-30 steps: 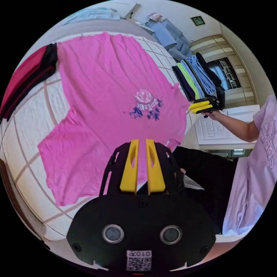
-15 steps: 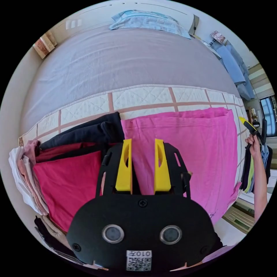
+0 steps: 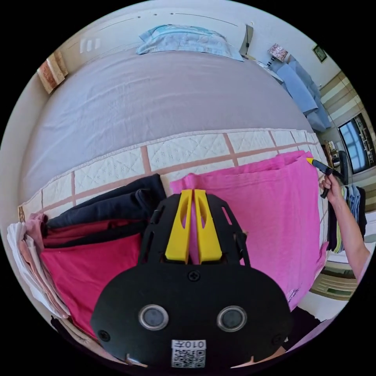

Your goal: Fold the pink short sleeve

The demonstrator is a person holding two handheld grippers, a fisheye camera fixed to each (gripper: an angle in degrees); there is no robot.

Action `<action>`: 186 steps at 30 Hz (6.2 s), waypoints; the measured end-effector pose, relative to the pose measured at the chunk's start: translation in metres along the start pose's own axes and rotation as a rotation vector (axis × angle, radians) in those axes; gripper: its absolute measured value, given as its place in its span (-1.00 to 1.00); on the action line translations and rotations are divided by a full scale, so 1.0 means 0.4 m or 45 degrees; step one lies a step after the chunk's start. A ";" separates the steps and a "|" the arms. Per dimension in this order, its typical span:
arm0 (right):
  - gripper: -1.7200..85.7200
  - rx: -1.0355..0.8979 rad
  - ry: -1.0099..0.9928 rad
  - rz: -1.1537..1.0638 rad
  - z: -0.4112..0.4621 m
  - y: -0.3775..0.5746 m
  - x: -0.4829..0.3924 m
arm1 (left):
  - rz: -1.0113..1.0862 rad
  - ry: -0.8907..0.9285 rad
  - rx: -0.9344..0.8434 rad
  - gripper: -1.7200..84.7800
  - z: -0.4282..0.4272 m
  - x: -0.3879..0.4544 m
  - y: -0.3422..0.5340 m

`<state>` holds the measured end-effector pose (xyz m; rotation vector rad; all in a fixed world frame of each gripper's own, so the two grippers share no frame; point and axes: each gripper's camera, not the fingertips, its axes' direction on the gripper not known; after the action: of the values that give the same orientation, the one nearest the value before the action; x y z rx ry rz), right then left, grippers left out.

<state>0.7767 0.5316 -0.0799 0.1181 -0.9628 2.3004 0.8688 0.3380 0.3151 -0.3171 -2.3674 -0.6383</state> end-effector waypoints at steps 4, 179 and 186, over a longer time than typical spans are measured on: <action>-0.91 0.022 -0.031 0.017 -0.091 -0.025 0.064 | -0.118 0.127 0.129 -0.96 -0.084 -0.104 0.046; -0.80 0.485 -0.181 1.165 0.164 1.847 0.298 | 1.078 0.848 -0.550 -0.87 0.843 1.640 0.227; -0.87 0.522 -0.159 1.213 0.164 1.883 0.268 | 1.256 0.772 -0.750 -0.95 0.989 1.752 0.152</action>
<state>0.2395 0.1434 -0.4590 -0.0464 -0.6471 3.3886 0.1511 0.6372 0.5317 -1.2378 -1.1730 -0.7561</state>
